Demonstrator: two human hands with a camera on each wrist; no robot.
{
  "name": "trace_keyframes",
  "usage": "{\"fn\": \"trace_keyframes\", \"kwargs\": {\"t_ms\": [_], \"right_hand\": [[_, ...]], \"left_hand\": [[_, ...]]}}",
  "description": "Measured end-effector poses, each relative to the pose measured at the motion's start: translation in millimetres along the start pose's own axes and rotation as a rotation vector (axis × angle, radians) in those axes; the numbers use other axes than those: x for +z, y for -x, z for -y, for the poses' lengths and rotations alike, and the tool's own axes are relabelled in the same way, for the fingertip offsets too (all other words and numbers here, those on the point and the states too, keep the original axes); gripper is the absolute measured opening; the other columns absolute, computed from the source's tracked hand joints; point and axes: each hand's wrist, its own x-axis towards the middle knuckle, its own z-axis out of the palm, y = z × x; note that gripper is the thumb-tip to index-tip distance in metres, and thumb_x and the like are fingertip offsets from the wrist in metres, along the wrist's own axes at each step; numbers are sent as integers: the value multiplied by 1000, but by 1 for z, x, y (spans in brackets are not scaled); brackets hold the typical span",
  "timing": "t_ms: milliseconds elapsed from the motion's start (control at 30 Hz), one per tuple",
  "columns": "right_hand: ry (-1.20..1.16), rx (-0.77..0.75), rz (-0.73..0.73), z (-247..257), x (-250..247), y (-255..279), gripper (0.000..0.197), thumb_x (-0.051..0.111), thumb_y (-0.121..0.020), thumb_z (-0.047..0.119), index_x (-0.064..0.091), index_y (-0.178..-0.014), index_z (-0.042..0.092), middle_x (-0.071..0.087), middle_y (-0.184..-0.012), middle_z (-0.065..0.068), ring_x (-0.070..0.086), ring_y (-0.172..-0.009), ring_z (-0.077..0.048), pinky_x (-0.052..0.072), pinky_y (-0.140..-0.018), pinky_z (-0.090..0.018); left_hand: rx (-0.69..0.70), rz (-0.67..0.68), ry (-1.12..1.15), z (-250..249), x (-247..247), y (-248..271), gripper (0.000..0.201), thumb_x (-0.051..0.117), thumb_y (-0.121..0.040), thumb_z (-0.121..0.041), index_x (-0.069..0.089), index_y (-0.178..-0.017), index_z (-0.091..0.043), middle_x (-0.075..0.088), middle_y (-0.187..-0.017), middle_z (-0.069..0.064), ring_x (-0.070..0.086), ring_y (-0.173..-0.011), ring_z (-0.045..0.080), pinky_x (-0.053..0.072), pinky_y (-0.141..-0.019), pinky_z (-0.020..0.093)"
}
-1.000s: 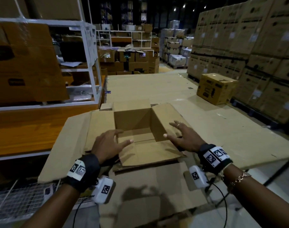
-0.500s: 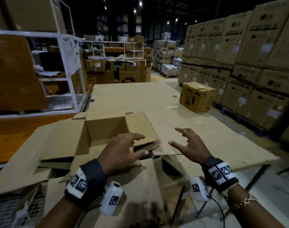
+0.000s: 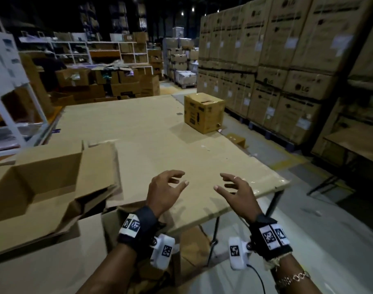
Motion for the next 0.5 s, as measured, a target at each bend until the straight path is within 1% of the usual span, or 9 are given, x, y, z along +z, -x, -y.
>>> {"fn": "trace_keyframes", "kwargs": {"t_ms": [67,100,200,267,333,400,433,500], "right_hand": [[-16,37,-32,-23,-21,-10,49,77,-86,40,62,-131,28,62,-128,8,62,-110,-6,56,-89,-32],[-24,52,-41,-34,-31,-16,48,77,-86,38,62,-131,27,62,-128,8,62,-110,-6,55,-89,-32],[-59,68,-65,-59,-54,-42,46,78,-86,35,64,-129,28,65,-124,9,64,-107,-4,55,-87,-30],[-90,79,-74,-74,-67,-69,44,80,-84,33,66,-126,30,68,-119,9,67,-103,-4,57,-86,-31],[-131,87,-75,-87,-78,-97,41,80,-84,31,68,-122,31,71,-113,5,70,-101,-9,60,-84,-36],[-179,120,-66,-95,-91,-128,37,80,-85,25,69,-120,28,71,-109,-3,71,-101,-19,62,-82,-41],[-203,144,-57,-96,-99,-145,35,79,-86,23,69,-120,25,70,-109,-7,70,-102,-23,62,-82,-42],[-217,156,-46,-95,-118,-183,37,77,-87,23,67,-123,21,68,-111,-12,69,-103,-25,62,-83,-43]], "left_hand": [[-43,0,13,-1,21,-15,24,81,-84,-33,76,-107,-26,74,-101,-17,69,-83,-4,53,-70,17],[-65,1,24,-1,32,-24,24,81,-84,-33,76,-106,-26,74,-101,-18,69,-82,-4,54,-71,18],[-109,-2,46,2,65,-55,24,81,-83,-34,76,-106,-27,74,-99,-19,69,-81,-3,59,-77,26],[-137,-12,46,5,88,-82,24,81,-83,-37,76,-105,-30,74,-99,-21,70,-82,-2,58,-78,27],[-169,-12,50,9,111,-109,25,79,-83,-42,75,-105,-31,74,-100,-18,69,-82,-2,55,-77,26],[-222,7,64,11,133,-139,31,78,-83,-47,73,-110,-32,73,-102,-12,66,-85,-1,51,-76,26],[-247,21,71,10,143,-156,36,77,-83,-51,71,-113,-32,72,-103,-11,66,-88,2,52,-79,28],[-271,33,97,9,161,-193,45,76,-81,-55,67,-118,-31,70,-107,-10,66,-94,10,54,-87,34]]}}
